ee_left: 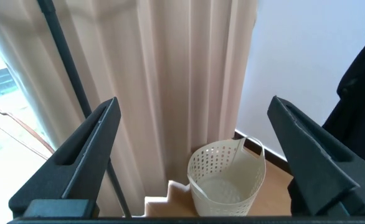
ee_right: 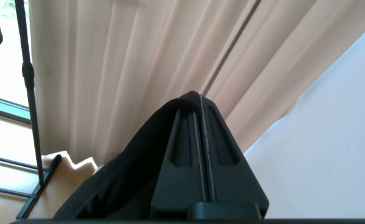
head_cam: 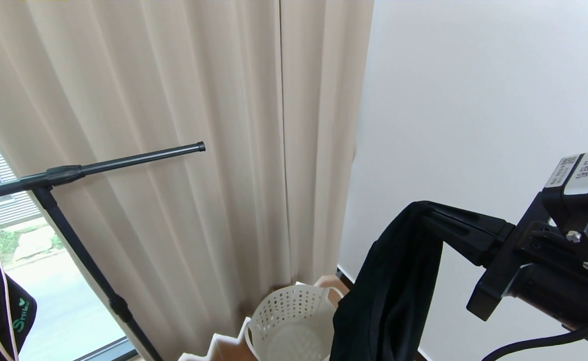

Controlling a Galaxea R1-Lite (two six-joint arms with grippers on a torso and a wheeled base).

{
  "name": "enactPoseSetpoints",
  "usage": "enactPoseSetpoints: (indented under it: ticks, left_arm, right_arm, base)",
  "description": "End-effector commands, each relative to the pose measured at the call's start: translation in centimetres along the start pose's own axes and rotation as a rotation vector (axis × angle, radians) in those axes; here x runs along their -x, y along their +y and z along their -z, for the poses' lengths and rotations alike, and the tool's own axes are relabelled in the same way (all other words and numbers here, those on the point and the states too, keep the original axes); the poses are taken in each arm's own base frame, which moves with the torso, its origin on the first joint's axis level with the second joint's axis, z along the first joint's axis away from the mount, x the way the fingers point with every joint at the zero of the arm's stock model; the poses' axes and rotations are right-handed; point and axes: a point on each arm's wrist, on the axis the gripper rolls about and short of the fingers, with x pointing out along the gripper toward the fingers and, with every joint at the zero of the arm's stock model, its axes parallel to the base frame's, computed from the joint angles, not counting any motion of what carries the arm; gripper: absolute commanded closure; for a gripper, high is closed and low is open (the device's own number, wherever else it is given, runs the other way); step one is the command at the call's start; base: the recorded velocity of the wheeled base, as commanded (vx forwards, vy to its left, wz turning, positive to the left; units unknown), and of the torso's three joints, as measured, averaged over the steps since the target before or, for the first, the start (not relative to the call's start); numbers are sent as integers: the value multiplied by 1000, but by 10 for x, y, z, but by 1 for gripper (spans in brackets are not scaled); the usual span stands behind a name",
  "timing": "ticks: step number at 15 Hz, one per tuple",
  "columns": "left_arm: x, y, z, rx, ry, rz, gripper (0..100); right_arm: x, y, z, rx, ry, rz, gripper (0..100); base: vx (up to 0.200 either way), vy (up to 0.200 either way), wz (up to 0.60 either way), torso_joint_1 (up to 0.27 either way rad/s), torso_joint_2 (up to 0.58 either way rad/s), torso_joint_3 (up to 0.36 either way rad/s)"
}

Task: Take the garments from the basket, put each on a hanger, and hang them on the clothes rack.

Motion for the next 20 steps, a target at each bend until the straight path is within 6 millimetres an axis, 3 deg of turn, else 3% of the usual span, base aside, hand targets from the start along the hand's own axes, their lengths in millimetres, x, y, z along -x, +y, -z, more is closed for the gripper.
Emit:
enactPoseSetpoints:
  ticks: [1,5,17,20]
  left_arm:
    - [0,0,0,0,-1,1,0]
    - [0,0,0,-1,-2,-2,0]
    - [0,0,0,1,-2,-2,0]
    - [0,0,0,1,-2,-2,0]
  right_arm:
    - [0,0,1,1,3,-1,100]
    - [-1,1,1,2,4,-1,100]
    - [0,0,2,2,5,-1,100]
    - [0,0,1,2,4,-1,100]
  base:
    - [0,0,0,134,-315,-320]
    - [0,0,0,24,-30,-52]
    - [0,0,600,4,1,-1]
    - [-200,0,0,5,-1,-1]
